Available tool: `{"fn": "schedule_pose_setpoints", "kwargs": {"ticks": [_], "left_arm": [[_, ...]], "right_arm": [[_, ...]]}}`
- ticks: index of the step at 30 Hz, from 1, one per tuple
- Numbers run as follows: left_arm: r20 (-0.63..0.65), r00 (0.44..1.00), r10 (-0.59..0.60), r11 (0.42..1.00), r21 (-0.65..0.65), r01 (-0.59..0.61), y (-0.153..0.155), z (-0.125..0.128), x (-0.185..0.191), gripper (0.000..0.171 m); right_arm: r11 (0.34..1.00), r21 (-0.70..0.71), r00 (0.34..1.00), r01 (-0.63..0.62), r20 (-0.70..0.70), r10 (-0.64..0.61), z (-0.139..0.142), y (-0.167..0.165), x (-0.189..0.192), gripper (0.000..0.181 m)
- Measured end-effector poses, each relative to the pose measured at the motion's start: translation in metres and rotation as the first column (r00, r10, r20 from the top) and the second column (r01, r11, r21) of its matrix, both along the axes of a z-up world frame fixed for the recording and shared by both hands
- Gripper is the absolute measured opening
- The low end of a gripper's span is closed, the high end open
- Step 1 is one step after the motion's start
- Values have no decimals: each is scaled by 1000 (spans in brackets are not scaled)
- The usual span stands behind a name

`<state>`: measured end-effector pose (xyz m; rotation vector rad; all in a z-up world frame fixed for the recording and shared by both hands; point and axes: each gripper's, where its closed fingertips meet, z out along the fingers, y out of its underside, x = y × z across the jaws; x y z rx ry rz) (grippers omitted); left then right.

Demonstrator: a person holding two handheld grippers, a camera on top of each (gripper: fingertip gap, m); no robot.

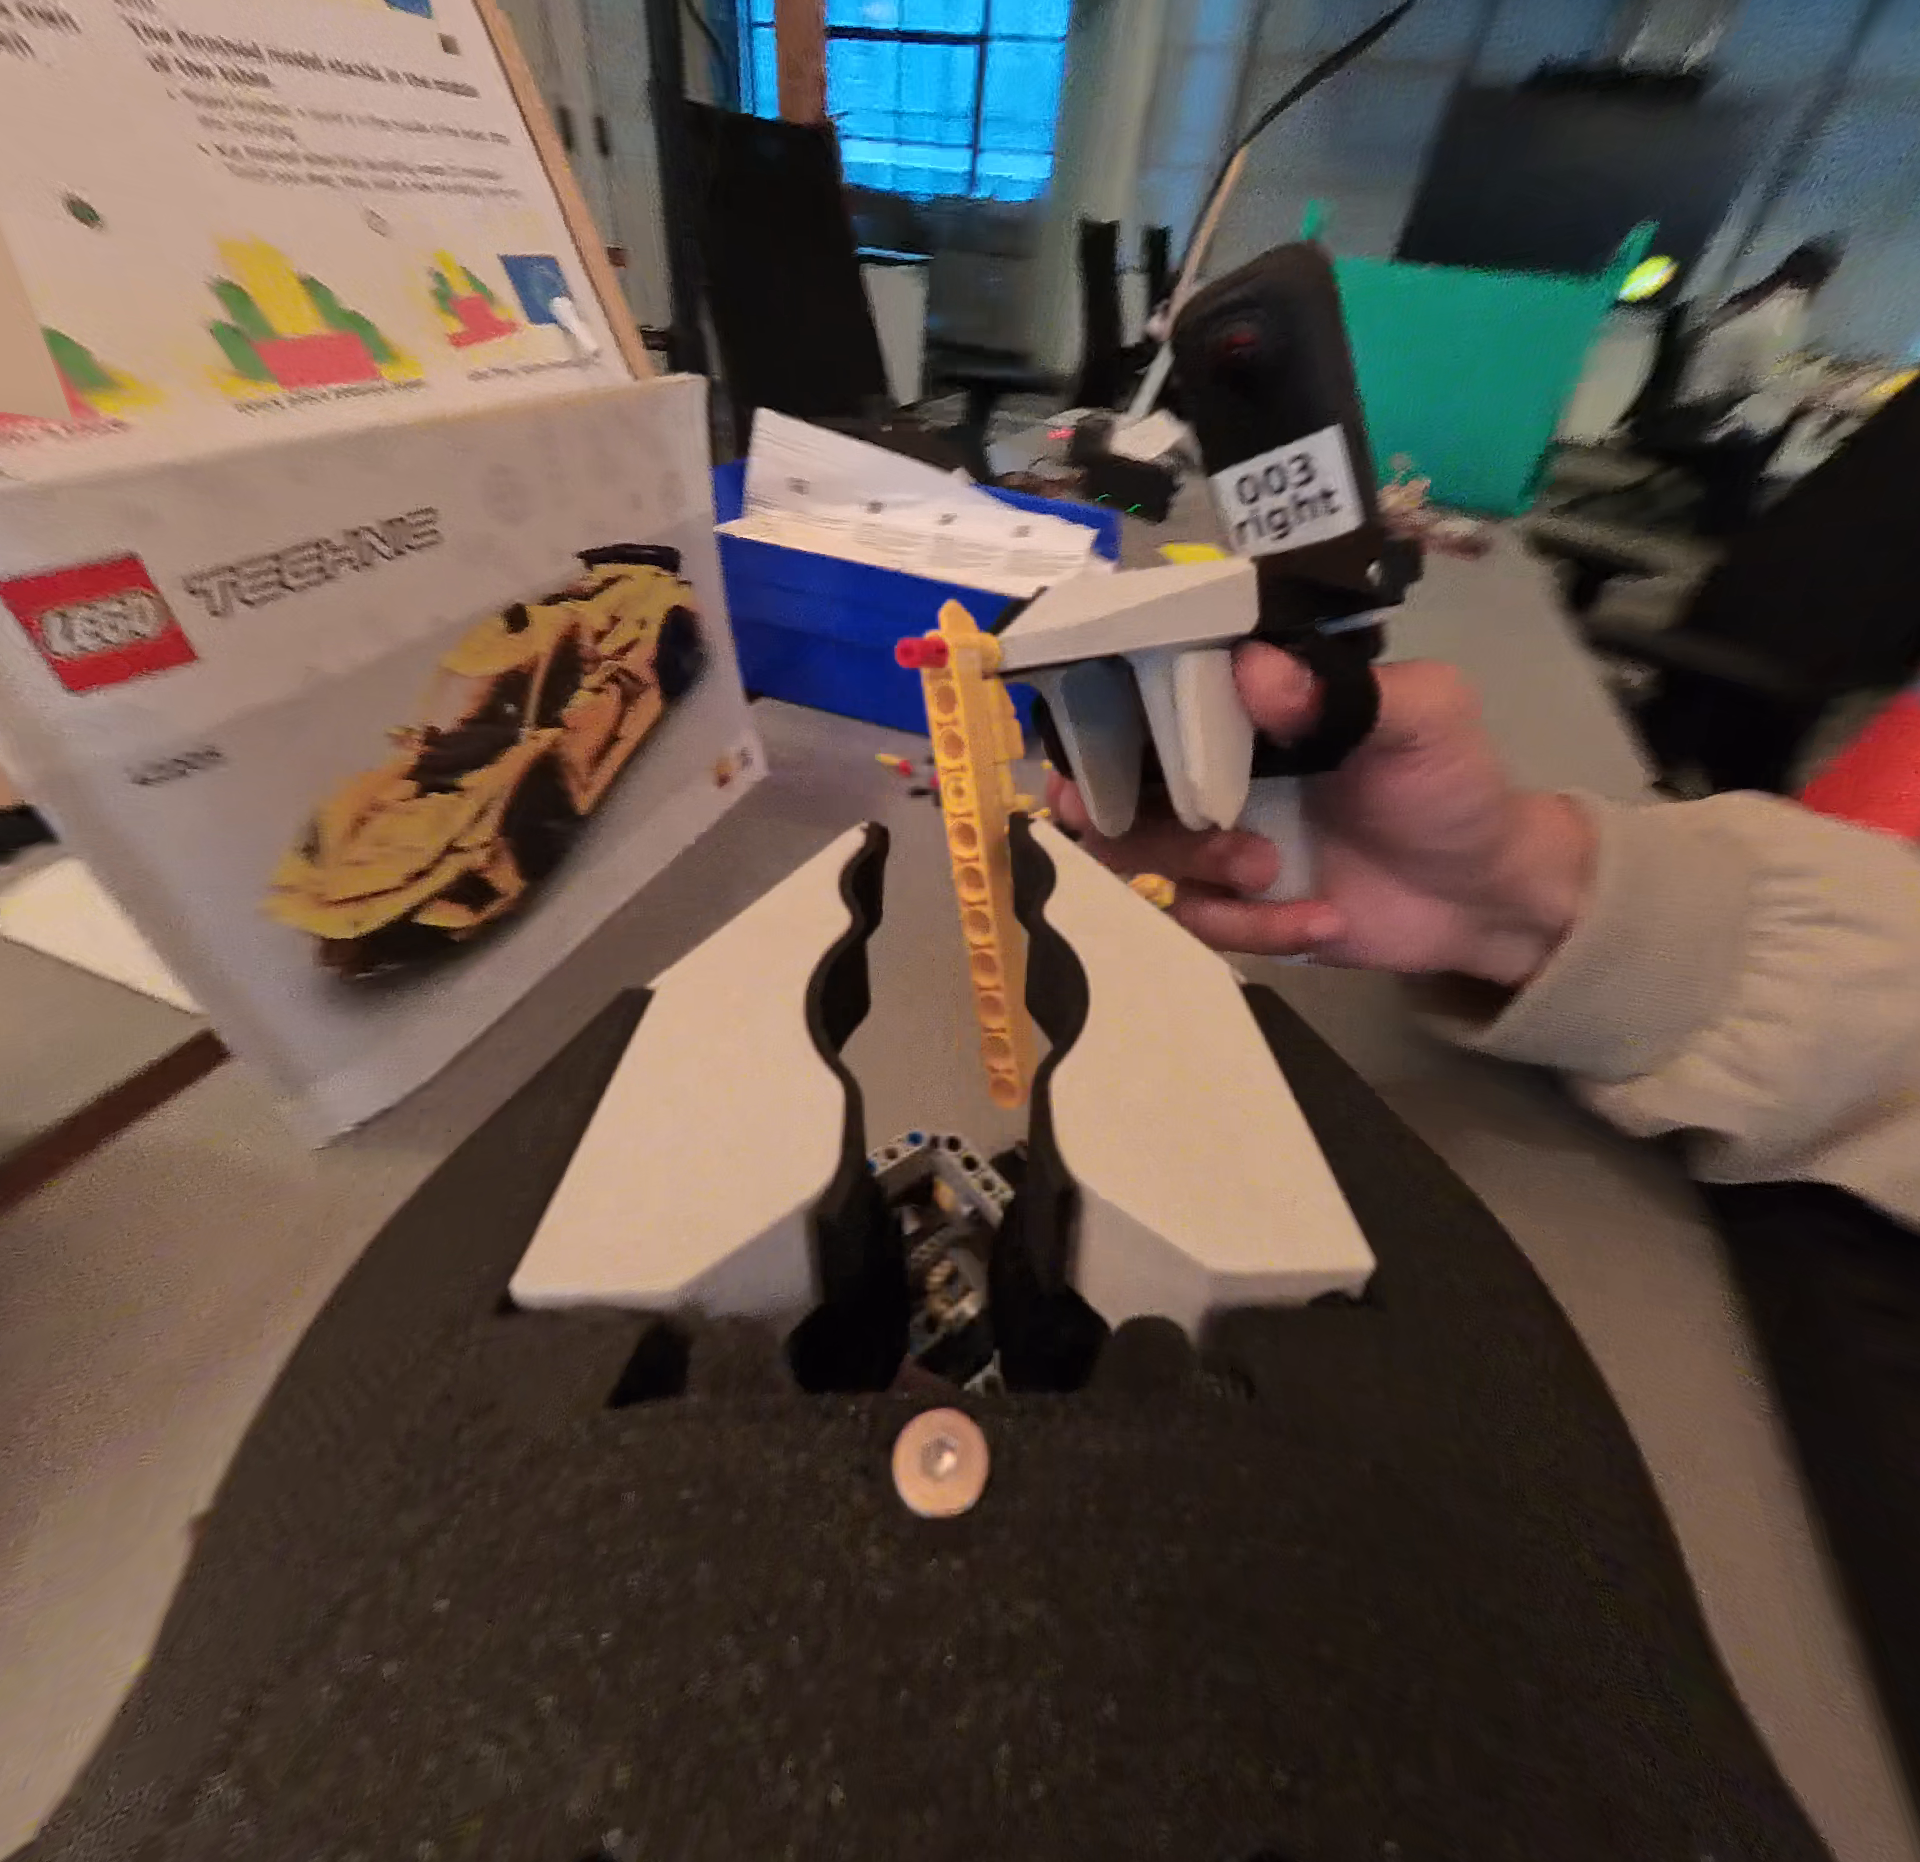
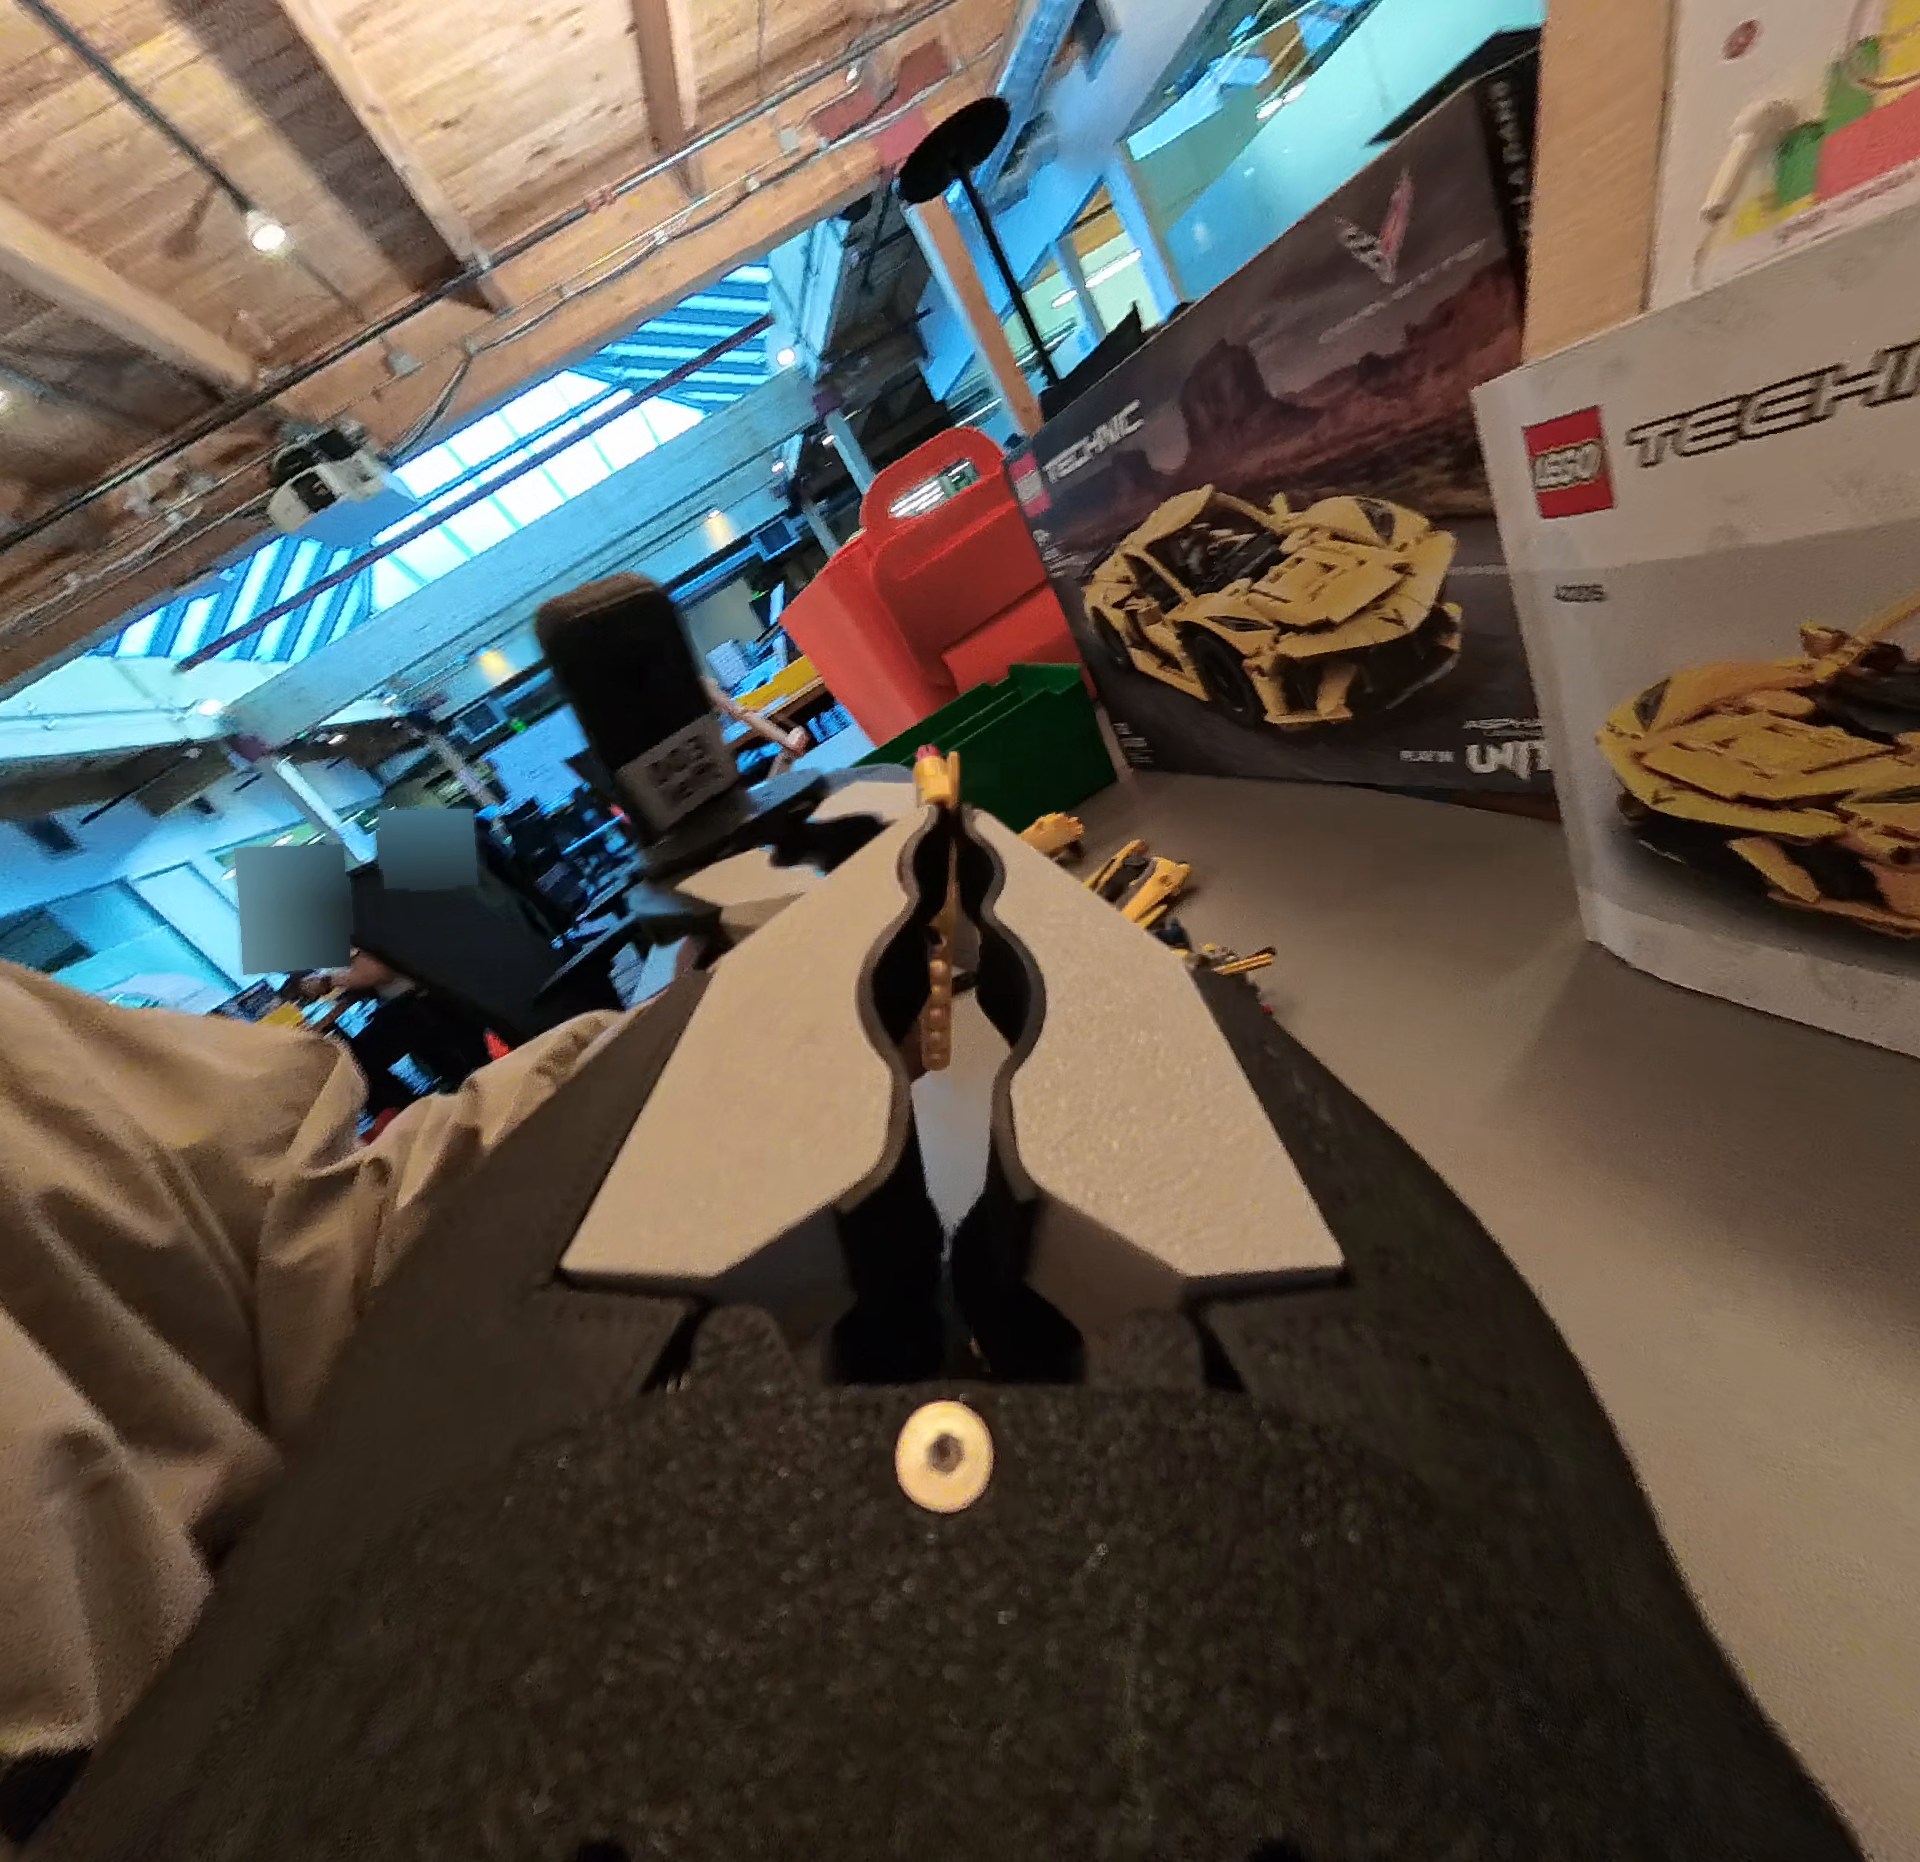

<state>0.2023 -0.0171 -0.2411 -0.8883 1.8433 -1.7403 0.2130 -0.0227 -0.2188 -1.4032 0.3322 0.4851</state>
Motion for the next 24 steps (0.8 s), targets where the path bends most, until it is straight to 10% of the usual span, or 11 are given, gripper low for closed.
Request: {"fn": "schedule_pose_setpoints", "kwargs": {"ticks": [24], "left_arm": [[-55,962,-268,888,-400,225,-5,27,-20,5]], "right_arm": [[992,23,991,-124,-39,125,9,2,-19,0]]}}
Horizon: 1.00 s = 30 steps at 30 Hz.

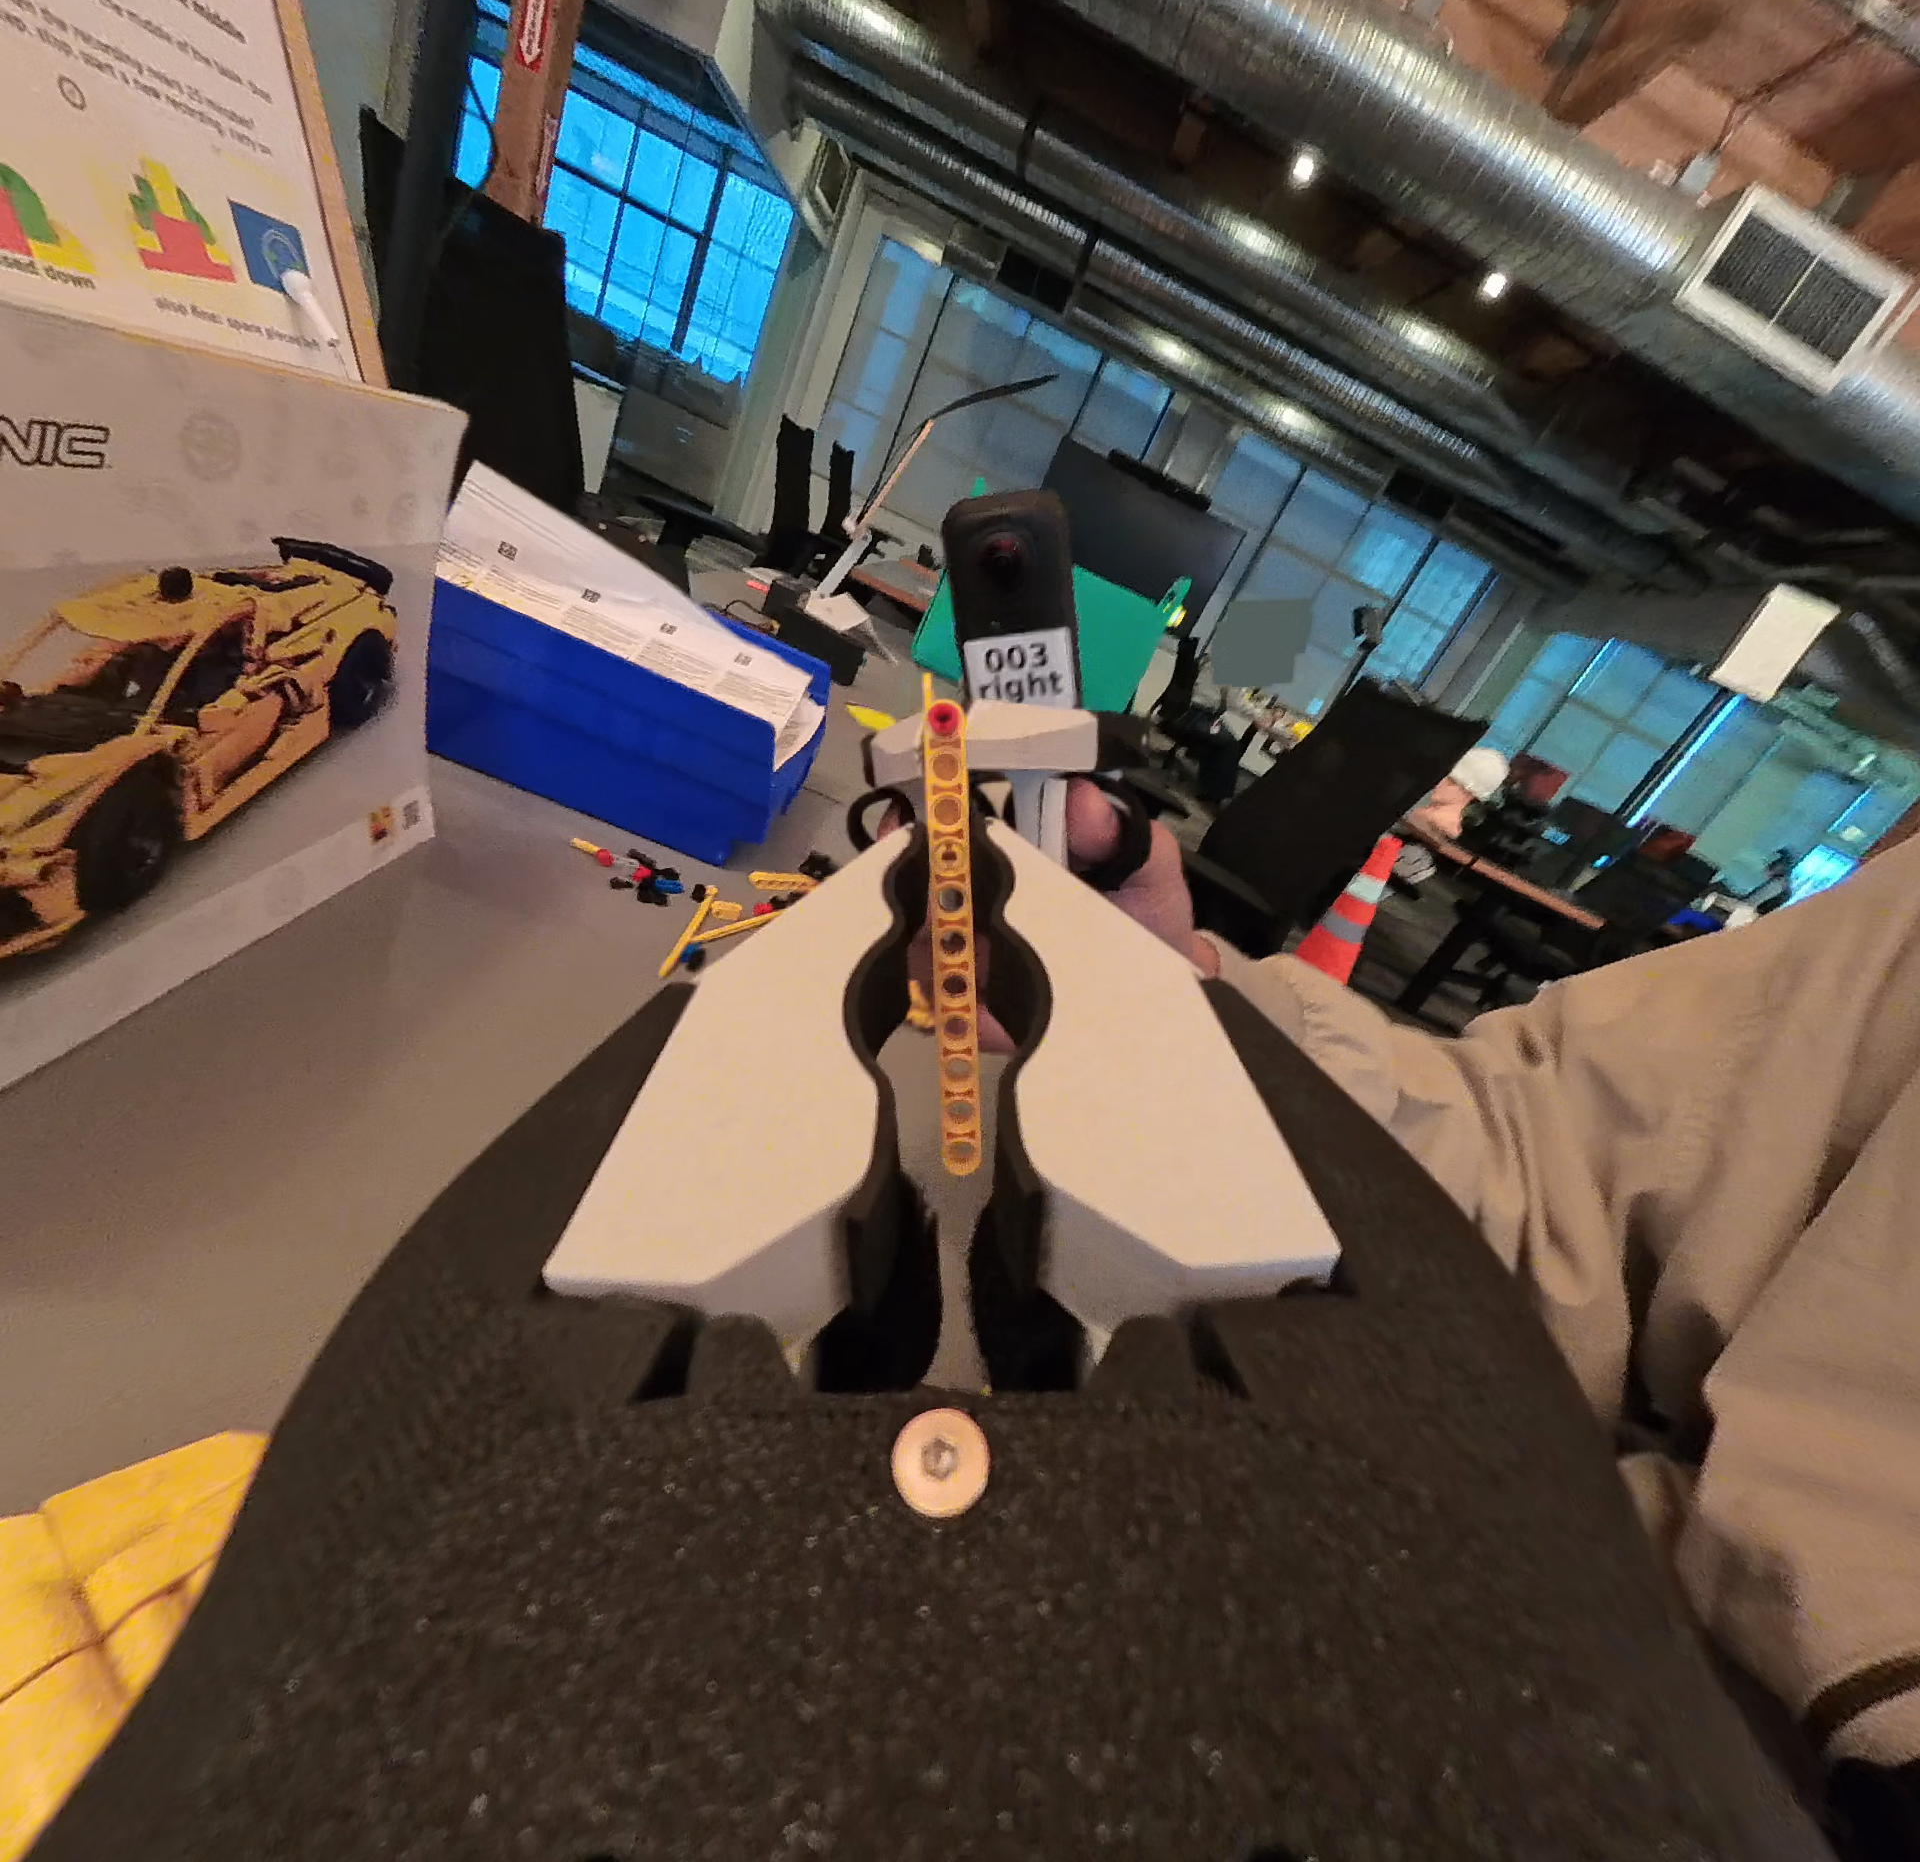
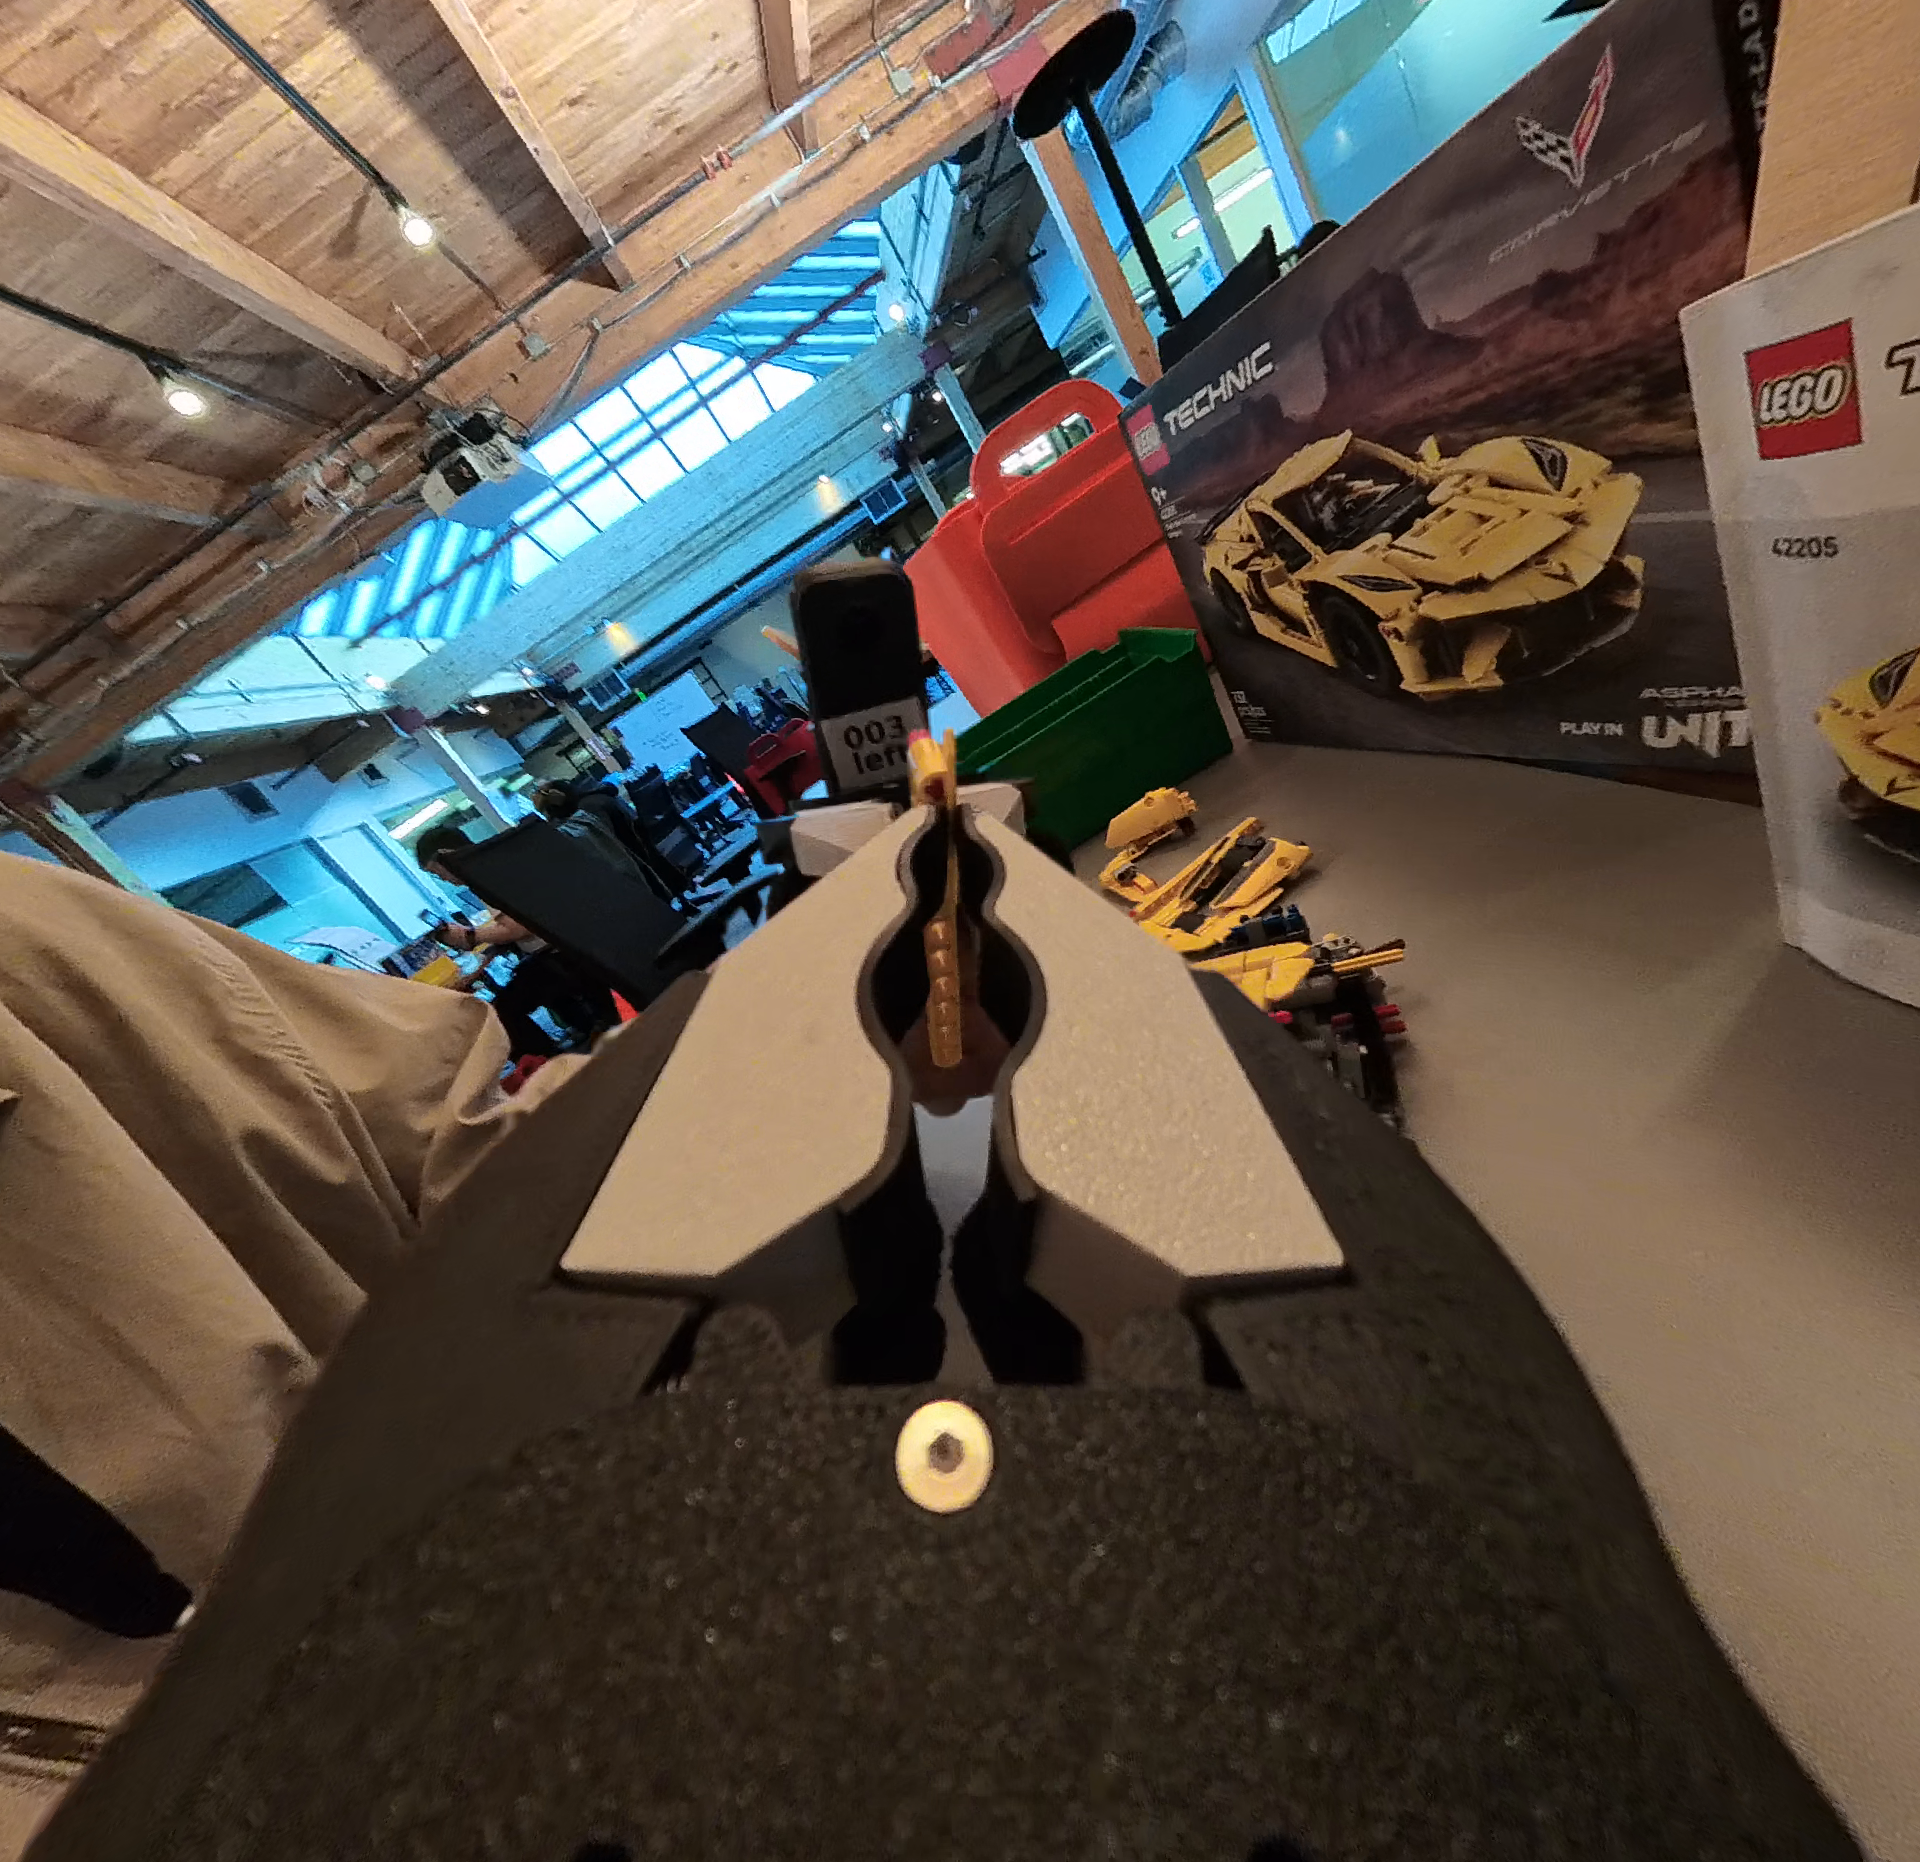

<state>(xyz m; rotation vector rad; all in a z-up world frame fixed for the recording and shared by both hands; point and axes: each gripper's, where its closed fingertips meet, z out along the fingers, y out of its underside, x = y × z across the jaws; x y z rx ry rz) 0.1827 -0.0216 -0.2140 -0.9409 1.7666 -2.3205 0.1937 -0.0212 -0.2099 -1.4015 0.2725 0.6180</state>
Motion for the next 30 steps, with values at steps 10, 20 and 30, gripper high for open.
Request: {"fn": "schedule_pose_setpoints", "kwargs": {"ticks": [10,20,30], "left_arm": [[-97,995,37,982,-182,-54,10,3,15,4],[-37,999,-25,994,-106,21,5,1,5,6],[-98,994,-39,979,-203,18,10,2,9,5]], "right_arm": [[1000,10,992,-17,-125,18,-6,1,11,0],[998,-64,1000,2,-21,-3,-6,0,3,0],[1000,-6,999,16,-38,-16,-4,4,3,4]]}}
